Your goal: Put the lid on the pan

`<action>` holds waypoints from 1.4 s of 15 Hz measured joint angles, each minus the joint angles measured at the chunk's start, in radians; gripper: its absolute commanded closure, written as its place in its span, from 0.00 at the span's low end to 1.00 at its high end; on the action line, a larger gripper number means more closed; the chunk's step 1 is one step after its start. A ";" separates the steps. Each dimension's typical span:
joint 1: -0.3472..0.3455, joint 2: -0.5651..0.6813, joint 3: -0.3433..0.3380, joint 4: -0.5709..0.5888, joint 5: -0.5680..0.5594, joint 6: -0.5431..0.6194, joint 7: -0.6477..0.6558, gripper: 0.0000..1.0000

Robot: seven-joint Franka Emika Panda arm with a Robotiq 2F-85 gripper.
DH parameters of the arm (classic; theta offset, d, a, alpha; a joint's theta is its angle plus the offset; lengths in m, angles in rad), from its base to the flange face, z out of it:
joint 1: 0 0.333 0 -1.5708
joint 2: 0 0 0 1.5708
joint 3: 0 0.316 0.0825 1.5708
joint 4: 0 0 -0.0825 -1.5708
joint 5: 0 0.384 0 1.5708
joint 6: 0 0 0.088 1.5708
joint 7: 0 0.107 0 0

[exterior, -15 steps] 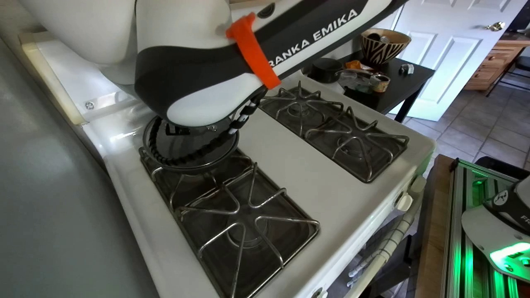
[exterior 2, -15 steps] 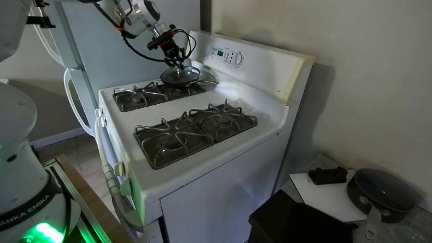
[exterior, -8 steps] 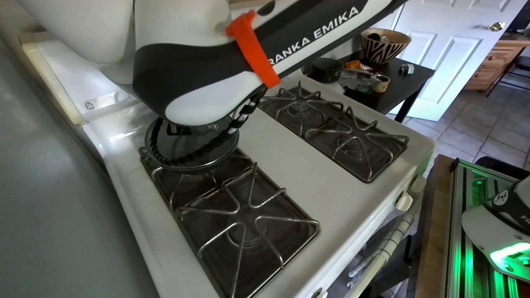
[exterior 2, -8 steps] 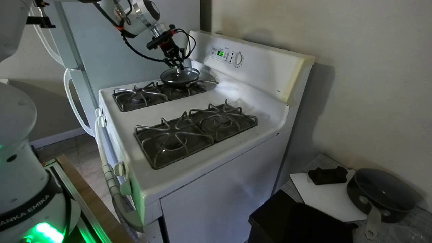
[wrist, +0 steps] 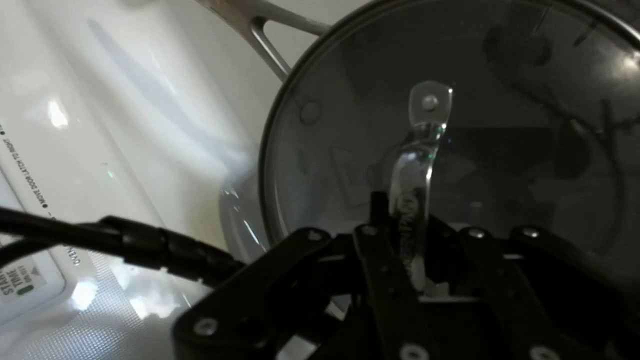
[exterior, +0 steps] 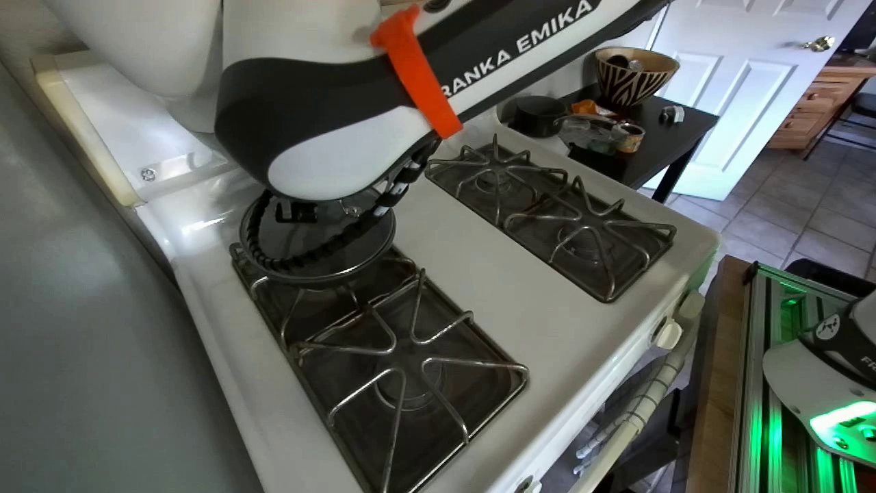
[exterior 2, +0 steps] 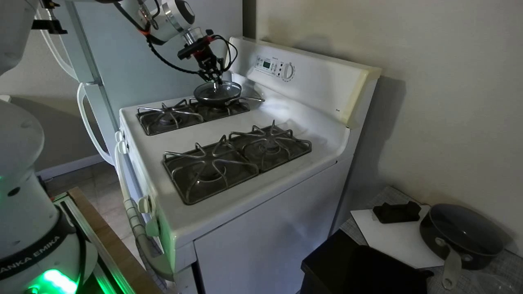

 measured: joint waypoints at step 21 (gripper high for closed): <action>0.001 -0.004 -0.001 0.008 0.046 -0.053 0.000 1.00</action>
